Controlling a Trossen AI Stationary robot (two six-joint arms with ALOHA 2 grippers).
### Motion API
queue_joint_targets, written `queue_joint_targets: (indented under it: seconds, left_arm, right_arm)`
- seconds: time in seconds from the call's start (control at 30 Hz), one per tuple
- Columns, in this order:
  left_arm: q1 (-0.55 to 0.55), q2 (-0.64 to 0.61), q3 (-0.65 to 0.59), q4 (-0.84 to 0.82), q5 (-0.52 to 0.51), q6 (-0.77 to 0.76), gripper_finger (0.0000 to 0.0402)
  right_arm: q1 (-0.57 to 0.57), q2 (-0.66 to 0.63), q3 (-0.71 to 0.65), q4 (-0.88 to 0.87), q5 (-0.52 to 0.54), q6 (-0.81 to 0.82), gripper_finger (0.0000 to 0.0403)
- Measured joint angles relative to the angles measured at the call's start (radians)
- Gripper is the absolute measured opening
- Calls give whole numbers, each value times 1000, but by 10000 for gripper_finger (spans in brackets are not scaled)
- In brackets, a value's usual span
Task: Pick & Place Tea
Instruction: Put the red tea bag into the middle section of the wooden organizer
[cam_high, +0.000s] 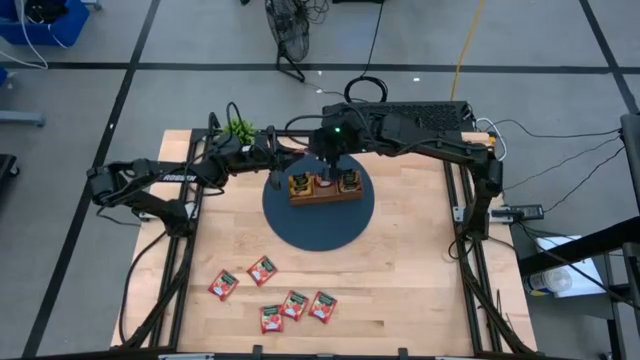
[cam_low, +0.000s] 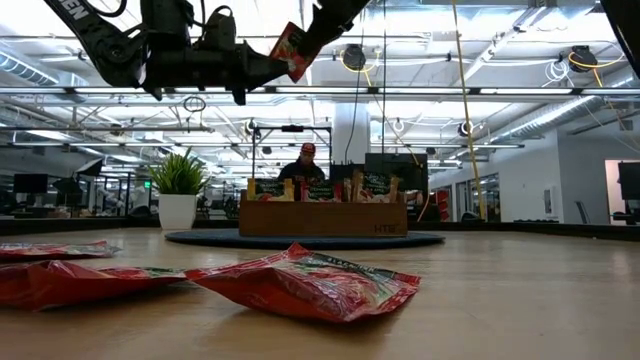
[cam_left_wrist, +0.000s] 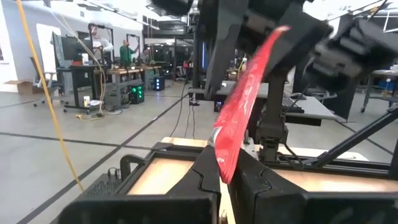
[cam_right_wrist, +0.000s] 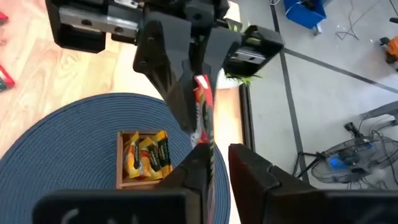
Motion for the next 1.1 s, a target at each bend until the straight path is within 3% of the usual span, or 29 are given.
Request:
queue_joint_targets:
  seconds: [0.6,0.87,1.1]
  left_arm:
    - [1,0,0,-33,-22,-11,15]
    - [2,0,-1,-95,-70,2,88]
    - [3,0,-1,-97,-87,2,113]
  right_arm:
    - [51,-10,0,-33,6,-47,1]
    - [79,-12,0,-192,65,-3,0]
    - [59,-11,-4,-273,75,60,0]
